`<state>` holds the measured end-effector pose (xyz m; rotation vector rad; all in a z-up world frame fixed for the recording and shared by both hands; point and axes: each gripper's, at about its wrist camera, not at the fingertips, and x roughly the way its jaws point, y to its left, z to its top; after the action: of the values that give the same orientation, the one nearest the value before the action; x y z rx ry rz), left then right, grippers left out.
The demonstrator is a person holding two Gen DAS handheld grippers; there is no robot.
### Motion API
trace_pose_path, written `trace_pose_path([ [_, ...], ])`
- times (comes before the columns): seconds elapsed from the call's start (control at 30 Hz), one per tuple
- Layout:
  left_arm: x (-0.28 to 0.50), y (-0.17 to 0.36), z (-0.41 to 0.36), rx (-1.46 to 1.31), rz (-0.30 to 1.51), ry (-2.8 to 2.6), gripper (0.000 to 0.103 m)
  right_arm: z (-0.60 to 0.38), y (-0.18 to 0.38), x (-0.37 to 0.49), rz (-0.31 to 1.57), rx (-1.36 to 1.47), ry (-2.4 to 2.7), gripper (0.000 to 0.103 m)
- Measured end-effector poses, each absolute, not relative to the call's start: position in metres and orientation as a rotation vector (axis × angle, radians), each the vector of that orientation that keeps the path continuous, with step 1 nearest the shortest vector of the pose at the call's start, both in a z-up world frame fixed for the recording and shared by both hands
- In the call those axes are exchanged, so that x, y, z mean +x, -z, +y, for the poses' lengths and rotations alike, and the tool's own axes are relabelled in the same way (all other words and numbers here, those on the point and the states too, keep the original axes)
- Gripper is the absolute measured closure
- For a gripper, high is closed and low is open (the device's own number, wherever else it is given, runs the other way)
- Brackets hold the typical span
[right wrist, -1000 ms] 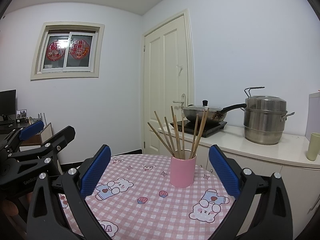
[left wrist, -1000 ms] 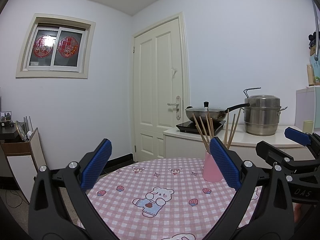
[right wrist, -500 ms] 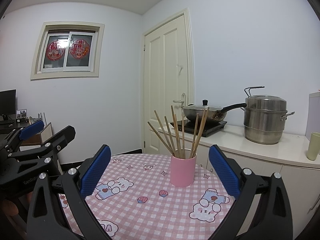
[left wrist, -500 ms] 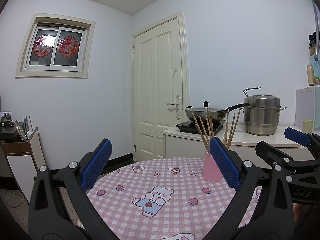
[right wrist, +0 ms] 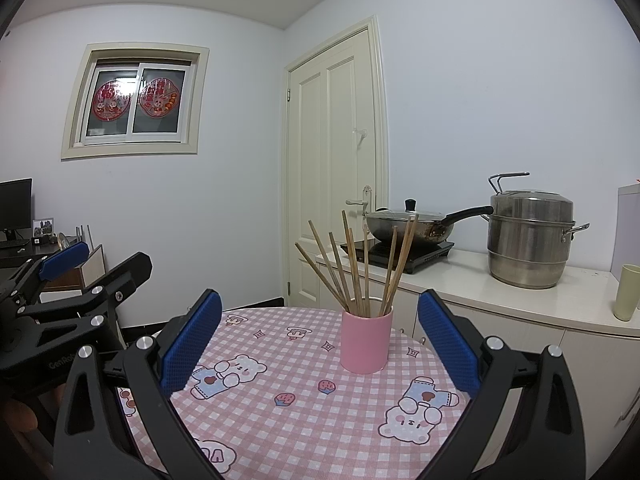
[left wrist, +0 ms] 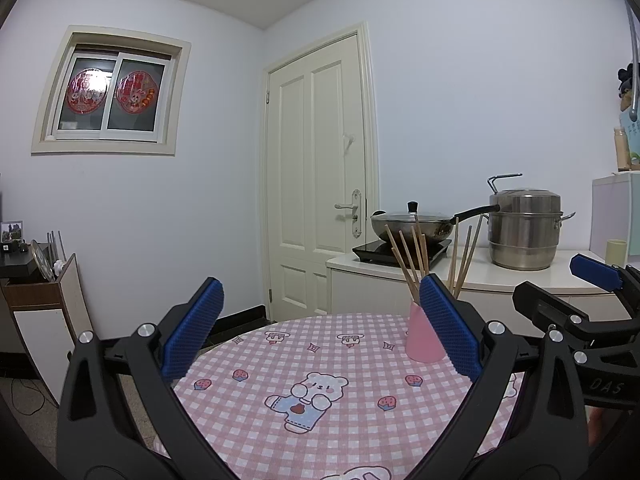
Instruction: Organize utensils
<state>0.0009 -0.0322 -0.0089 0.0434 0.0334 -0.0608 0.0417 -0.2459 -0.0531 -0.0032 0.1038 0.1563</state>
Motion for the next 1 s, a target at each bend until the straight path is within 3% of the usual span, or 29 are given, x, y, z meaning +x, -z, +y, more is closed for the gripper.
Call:
trace_pose_path([
  [1.0,0.0031,0.0085,-0.0321,0.046,0.036,0.062,0.007,-0.2461,0.0524,0.0421,0.101,-0.008,-0.158,0.008],
])
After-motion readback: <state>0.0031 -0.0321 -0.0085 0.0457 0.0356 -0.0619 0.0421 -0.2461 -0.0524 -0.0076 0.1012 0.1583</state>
